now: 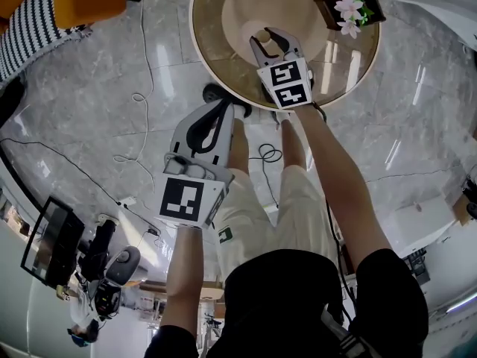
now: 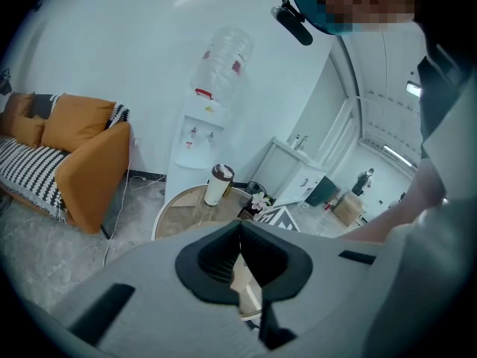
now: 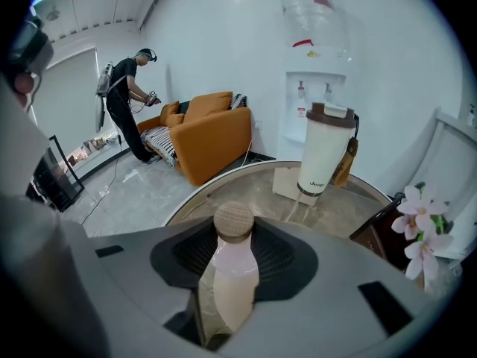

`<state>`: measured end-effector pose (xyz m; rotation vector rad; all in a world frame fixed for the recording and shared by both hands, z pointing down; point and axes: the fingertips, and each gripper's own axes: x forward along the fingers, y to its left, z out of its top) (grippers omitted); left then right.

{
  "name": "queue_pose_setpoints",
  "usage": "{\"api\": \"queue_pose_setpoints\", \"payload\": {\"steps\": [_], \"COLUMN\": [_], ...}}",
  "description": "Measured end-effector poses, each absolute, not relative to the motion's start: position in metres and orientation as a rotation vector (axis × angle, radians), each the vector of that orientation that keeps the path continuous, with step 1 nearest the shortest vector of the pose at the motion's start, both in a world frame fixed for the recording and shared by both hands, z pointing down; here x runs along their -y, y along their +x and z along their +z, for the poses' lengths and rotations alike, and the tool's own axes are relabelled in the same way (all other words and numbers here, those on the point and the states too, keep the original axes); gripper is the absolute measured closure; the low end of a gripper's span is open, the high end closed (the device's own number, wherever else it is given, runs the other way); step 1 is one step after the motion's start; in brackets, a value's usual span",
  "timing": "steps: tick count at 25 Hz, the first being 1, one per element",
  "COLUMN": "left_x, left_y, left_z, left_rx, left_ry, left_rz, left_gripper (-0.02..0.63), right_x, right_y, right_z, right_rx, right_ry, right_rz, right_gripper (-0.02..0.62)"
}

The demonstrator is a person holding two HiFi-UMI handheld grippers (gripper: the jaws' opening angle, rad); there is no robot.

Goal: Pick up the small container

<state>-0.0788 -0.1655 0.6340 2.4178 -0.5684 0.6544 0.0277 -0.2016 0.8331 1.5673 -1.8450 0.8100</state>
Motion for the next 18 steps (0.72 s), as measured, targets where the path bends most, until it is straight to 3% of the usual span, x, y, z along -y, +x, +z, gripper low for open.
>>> {"api": "queue_pose_setpoints", "payload": {"steps": [18], "left_x": [0.16], "left_y": [-0.057], "left_z": [0.551], "left_rx": [0.626], "left_ry": [2.483], "left_rz": [0.578], "left_gripper": [0.588], "right_x": [0.179], "right_y": [0.043], "right_z": [0.639], "right_rx": [1.991], "right_ry": [1.623], "right_rz": [0.695], "right_gripper": [0.453]}}
